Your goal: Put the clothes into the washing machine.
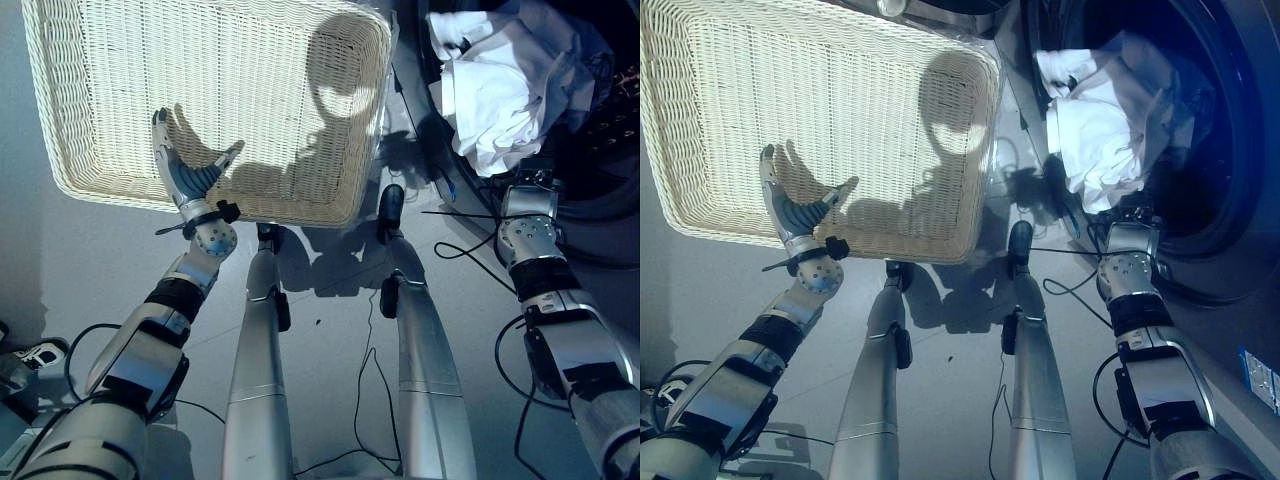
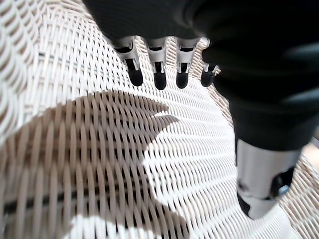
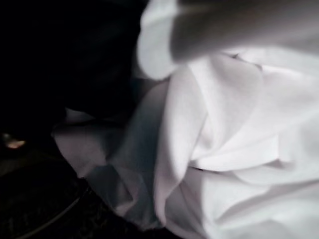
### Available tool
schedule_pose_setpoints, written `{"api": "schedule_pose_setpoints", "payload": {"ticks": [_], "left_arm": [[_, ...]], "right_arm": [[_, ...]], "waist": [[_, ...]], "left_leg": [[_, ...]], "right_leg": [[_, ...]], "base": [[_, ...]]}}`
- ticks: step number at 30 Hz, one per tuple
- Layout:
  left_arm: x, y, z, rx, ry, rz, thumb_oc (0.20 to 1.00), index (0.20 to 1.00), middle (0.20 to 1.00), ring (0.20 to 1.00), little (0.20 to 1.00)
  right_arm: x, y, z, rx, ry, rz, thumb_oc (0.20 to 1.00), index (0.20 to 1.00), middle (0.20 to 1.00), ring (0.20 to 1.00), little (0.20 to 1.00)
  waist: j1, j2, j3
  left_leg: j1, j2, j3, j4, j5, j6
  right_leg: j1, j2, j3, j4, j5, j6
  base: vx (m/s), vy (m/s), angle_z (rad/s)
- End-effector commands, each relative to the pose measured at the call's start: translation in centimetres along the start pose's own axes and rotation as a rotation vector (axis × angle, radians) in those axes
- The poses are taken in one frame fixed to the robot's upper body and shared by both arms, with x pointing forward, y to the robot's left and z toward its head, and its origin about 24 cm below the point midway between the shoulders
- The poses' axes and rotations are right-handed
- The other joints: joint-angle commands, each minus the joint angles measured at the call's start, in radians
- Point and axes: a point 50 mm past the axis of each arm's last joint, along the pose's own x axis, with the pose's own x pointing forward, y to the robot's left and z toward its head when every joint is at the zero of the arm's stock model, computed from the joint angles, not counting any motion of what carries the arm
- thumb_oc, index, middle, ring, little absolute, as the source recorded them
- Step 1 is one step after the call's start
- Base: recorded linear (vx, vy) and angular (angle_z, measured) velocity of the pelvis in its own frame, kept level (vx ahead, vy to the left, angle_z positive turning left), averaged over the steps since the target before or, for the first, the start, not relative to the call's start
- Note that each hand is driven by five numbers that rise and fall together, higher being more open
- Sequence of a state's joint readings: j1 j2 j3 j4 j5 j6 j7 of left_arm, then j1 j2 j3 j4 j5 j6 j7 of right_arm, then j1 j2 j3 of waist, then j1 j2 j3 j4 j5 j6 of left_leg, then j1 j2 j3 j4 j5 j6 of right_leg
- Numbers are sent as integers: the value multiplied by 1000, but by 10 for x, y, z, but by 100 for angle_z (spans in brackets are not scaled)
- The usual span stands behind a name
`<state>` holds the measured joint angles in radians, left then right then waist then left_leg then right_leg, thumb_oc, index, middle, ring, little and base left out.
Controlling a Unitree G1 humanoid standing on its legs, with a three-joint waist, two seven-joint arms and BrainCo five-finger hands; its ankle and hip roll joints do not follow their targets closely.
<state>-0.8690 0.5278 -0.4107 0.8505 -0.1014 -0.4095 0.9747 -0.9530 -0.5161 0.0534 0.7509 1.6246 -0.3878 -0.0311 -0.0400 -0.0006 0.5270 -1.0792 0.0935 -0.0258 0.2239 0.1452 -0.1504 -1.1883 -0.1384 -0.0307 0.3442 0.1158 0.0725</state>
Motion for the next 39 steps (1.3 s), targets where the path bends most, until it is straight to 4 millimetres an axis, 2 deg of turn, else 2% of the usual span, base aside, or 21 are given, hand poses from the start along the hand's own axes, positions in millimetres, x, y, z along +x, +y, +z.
{"api": "schedule_pose_setpoints", "payload": {"ticks": [1, 2, 3, 5, 6, 8, 9, 10, 11, 12, 13, 17, 21, 25, 26, 28, 29, 31, 34, 36, 39], "left_arm": [[13, 9, 7, -51, -22, 68, 1000, 1000, 1000, 1000, 1000], [13, 7, 8, -50, -22, 61, 1000, 1000, 1000, 1000, 1000], [13, 8, 7, -46, -22, 49, 1000, 1000, 1000, 1000, 1000], [10, 10, 1, -38, -20, 40, 1000, 1000, 1000, 1000, 1000], [8, 11, 0, -35, -20, 39, 1000, 1000, 1000, 1000, 1000], [-3, 13, -6, -23, -30, 33, 1000, 1000, 1000, 1000, 1000], [-6, 16, -8, -20, -29, 36, 1000, 1000, 1000, 1000, 1000], [-6, 16, -8, -20, -29, 36, 1000, 1000, 1000, 1000, 1000], [-4, 23, -10, -15, -24, 46, 1000, 1000, 1000, 1000, 1000], [-4, 24, -10, -14, -24, 47, 1000, 1000, 1000, 1000, 1000], [-4, 29, -12, -9, -24, 48, 1000, 1000, 1000, 1000, 1000], [-3, 34, -16, -3, -20, 33, 1000, 1000, 1000, 1000, 1000], [-1, 34, -17, -4, -14, 24, 1000, 1000, 1000, 1000, 1000], [2, 31, -14, -6, -17, 7, 1000, 1000, 1000, 1000, 1000], [4, 30, -13, -5, -14, 1, 1000, 1000, 1000, 1000, 1000], [5, 29, -12, -4, -13, -3, 1000, 1000, 1000, 1000, 1000], [7, 29, -11, -3, -15, -7, 1000, 1000, 1000, 1000, 1000], [11, 28, -9, 0, -20, -17, 1000, 1000, 1000, 1000, 1000], [14, 25, -5, 1, -31, -28, 1000, 1000, 1000, 1000, 1000], [16, 25, -2, -3, -42, -35, 1000, 1000, 1000, 1000, 1000], [17, 25, -1, -4, -47, -36, 1000, 1000, 1000, 1000, 1000]], "right_arm": [[6, -6, 14, -219, 66, -130, 200, 200, 200, 200, 200], [9, -11, 18, -260, 61, -194, 200, 200, 200, 200, 200], [18, -8, 40, -285, -32, -306, 200, 200, 200, 200, 200], [27, 5, 82, -255, -239, -403, 200, 200, 200, 200, 200], [28, 7, 89, -246, -273, -414, 200, 200, 200, 200, 200], [25, 28, 134, -210, -552, -441, 200, 200, 200, 200, 200], [22, 45, 148, -213, -661, -427, 216, 216, 216, 216, 216], [22, 45, 148, -213, -661, -427, 216, 216, 216, 216, 216], [17, 72, 160, -191, -768, -413, 802, 802, 802, 802, 802], [15, 75, 161, -192, -785, -416, 947, 947, 947, 947, 947], [10, 88, 177, -199, -867, -400, 1000, 1000, 1000, 1000, 1000], [3, 94, 201, -256, -935, -384, 1000, 1000, 1000, 1000, 1000], [5, 82, 207, -298, -921, -432, 1000, 1000, 1000, 1000, 1000], [11, 67, 202, -413, -845, -500, 1000, 1000, 1000, 1000, 1000], [15, 54, 197, -583, -776, -574, 1000, 1000, 1000, 1000, 1000], [19, 53, 190, -646, -713, -593, 1000, 1000, 1000, 1000, 1000], [23, 44, 183, -733, -625, -648, 1000, 1000, 1000, 1000, 1000], [26, 29, 175, -1117, -489, -757, 1000, 1000, 1000, 1000, 1000], [27, 28, 174, -1459, -410, -855, 1000, 1000, 1000, 1000, 1000], [27, 32, 180, -1593, -409, -924, 1000, 1000, 1000, 1000, 1000], [27, 36, 180, -1646, -431, -943, 1000, 1000, 1000, 1000, 1000]], "waist": [[3, 10, -7], [7, 13, -7], [14, 17, -7], [20, 19, -7], [21, 20, -7], [30, 15, -7], [31, 12, -7], [31, 12, -7], [28, 3, -7], [27, 3, -7], [23, -5, -7], [16, -13, -7], [18, -11, -7], [26, -3, -7], [29, 0, -7], [31, 1, -7], [35, 0, -7], [39, -2, -7], [47, -3, -7], [54, 0, -7], [55, 1, -7]], "left_leg": [[4, -76, 1, 41, -48, 38], [6, -75, 1, 44, -50, 38], [8, -74, 0, 57, -56, 39], [5, -71, -4, 78, -70, 40], [6, -70, -6, 81, -75, 41], [-1, -70, -18, 85, -84, 46], [-3, -72, -21, 84, -84, 46], [-3, -72, -21, 84, -84, 46], [0, -75, -27, 80, -85, 49], [0, -75, -28, 79, -85, 50], [5, -74, -28, 75, -84, 52], [14, -81, -32, 86, -90, 59], [24, -86, -33, 91, -95, 63], [20, -92, -35, 97, -95, 65], [17, -95, -36, 103, -95, 67], [14, -100, -39, 105, -96, 70], [13, -98, -36, 107, -96, 70], [10, -99, -36, 108, -93, 71], [4, -99, -37, 109, -89, 78], [-3, -98, -38, 112, -88, 79], [-5, -98, -38, 111, -88, 80]], "right_leg": [[50, 57, -66, -34, 42, 65], [53, 58, -68, -30, 39, 62], [57, 60, -68, -23, 35, 59], [59, 57, -72, -14, 30, 59], [62, 57, -73, -13, 28, 59], [68, 57, -81, -19, 28, 60], [71, 58, -84, -24, 32, 62], [71, 58, -84, -24, 32, 62], [77, 63, -87, -33, 37, 63], [78, 63, -87, -34, 38, 64], [84, 65, -90, -36, 38, 63], [91, 68, -87, -28, 27, 57], [98, 67, -84, -19, 17, 52], [94, 62, -85, -15, 13, 50], [91, 60, -85, -11, 14, 50], [89, 62, -84, -11, 14, 48], [88, 62, -86, -11, 13, 47], [88, 62, -89, -13, 18, 46], [85, 66, -92, -10, 20, 42], [82, 64, -100, -8, 19, 43], [82, 63, -102, -11, 20, 43]], "base": [[0, 0, 0], [24, -36, 0], [19, -33, 0], [0, 0, 0], [0, 0, 0], [7, -56, -2], [-5, -47, -1], [-22, -35, -2], [0, 0, 0], [-24, -20, -4], [-10, -5, -4], [-3, -1, -1], [0, 0, 0], [0, 0, 0], [0, 0, 0], [0, 0, 0], [0, 0, 0], [2, -39, 2], [-2, -17, 0], [-6, -50, 0], [-3, -4, 1]]}}
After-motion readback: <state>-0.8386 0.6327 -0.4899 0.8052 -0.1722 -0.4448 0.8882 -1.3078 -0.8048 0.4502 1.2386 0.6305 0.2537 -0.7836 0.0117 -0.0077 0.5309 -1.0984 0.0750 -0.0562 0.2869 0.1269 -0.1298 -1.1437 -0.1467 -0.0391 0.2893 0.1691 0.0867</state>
